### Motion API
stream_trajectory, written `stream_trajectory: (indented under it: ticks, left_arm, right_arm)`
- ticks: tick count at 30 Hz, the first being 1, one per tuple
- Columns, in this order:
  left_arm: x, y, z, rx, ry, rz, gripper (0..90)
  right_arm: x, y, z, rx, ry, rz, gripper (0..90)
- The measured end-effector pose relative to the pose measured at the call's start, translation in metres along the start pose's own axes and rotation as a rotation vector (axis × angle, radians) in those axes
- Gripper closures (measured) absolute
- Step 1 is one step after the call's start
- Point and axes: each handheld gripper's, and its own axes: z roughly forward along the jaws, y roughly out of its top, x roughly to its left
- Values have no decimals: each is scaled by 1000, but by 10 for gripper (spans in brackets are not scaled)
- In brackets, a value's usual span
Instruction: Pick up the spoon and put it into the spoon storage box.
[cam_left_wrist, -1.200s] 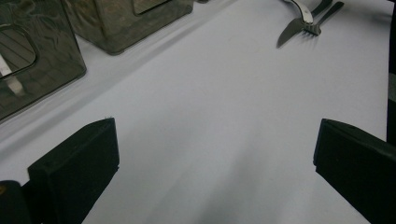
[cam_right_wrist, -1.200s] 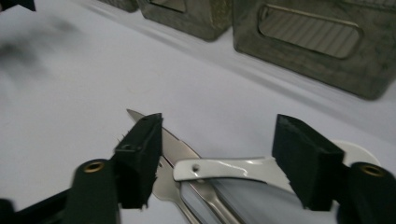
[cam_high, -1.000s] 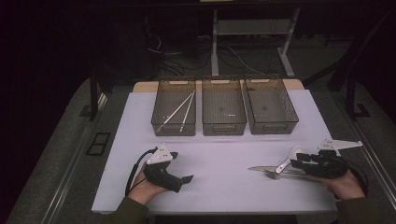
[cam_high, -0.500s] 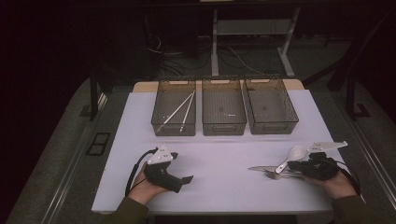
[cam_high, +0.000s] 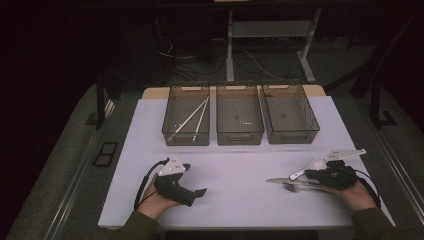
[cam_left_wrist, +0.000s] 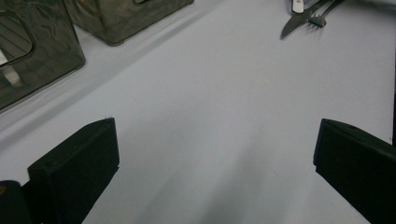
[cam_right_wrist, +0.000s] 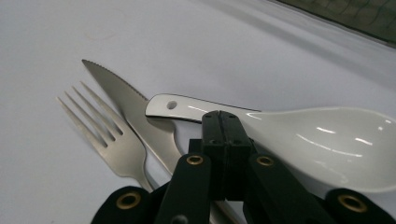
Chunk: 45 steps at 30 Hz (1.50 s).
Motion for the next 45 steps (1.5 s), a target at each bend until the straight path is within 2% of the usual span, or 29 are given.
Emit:
stream_trajectory:
  ticks: [9, 16, 20, 25, 29, 31, 34, 38, 45]
  left_arm:
    - [1, -1, 0, 1, 2, -2, 0]
    - [2, -2, 0, 1, 3, -2, 0]
    - [3, -3, -1, -1, 1, 0, 0]
    - [4, -3, -1, -3, 4, 4, 0]
    - [4, -3, -1, -8, 1, 10, 0]
    - [3, -3, -1, -10, 0, 1, 0]
    - [4, -4, -1, -8, 0, 4, 0]
    - [4, -4, -1, -9, -2, 4, 0]
    - [4, -4, -1, -10, -3, 5, 0]
  right_arm:
    - [-6, 9, 6, -30, -10, 15, 897]
    - [-7, 18, 15, -33, -14, 13, 897]
    - [-6, 23, 15, -41, -1, 14, 895]
    - [-11, 27, -1, -106, 33, 48, 673]
    - [-19, 27, -11, -139, -20, 54, 497]
    - [-23, 25, -15, -137, -50, 58, 452]
    - [-30, 21, -18, -137, -70, 69, 405]
    - [-40, 14, -24, -135, -121, 78, 361]
    - [-58, 0, -28, -116, -128, 128, 351]
